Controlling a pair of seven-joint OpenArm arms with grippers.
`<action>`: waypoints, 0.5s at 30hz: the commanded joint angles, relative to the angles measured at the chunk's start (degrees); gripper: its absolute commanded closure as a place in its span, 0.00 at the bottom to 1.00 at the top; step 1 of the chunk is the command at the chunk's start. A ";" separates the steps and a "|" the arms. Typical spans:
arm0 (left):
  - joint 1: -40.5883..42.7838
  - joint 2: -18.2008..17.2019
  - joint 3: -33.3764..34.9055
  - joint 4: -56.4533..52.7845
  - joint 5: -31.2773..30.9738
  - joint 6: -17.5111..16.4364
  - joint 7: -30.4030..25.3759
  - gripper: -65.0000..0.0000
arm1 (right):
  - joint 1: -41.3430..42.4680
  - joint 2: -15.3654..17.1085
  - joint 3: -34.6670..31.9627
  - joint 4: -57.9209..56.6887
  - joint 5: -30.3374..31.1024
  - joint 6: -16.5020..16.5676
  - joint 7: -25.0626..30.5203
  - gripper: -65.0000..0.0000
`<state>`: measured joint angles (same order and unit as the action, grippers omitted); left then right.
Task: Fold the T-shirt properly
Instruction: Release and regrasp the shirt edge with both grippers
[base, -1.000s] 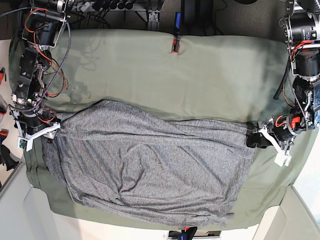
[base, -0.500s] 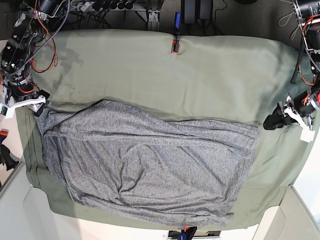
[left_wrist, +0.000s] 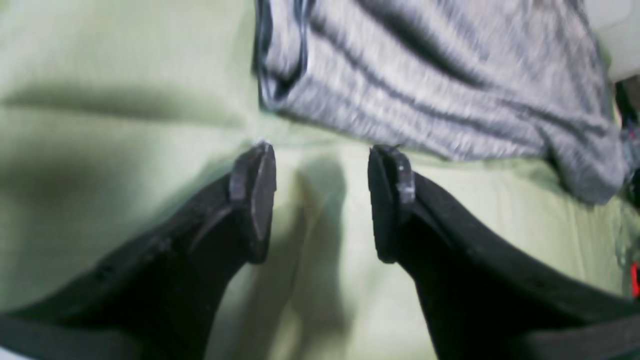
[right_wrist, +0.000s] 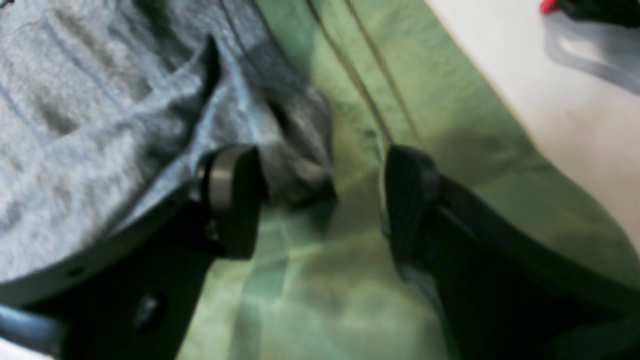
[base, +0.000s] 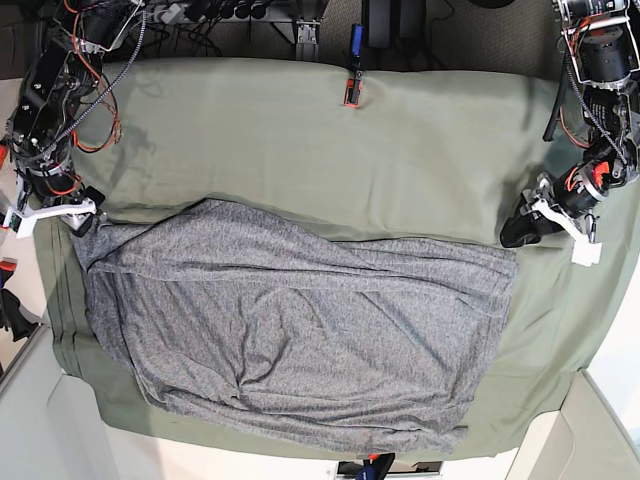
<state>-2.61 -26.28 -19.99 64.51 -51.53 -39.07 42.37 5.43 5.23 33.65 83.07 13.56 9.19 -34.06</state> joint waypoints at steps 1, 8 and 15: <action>-1.51 -0.24 -0.28 0.94 -0.50 -0.02 -1.25 0.49 | 1.46 0.61 0.02 0.20 0.39 0.26 1.29 0.41; -4.85 2.80 0.17 0.20 4.81 3.17 -3.63 0.49 | 2.95 0.59 -0.04 -1.88 0.63 0.26 1.27 0.41; -9.70 2.97 4.98 -6.67 12.24 5.49 -10.05 0.49 | 2.95 0.59 -0.07 -1.88 0.83 0.26 1.25 0.41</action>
<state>-11.27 -22.76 -15.00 57.43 -39.66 -34.09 32.18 7.31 5.08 33.52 80.23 13.82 9.21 -34.11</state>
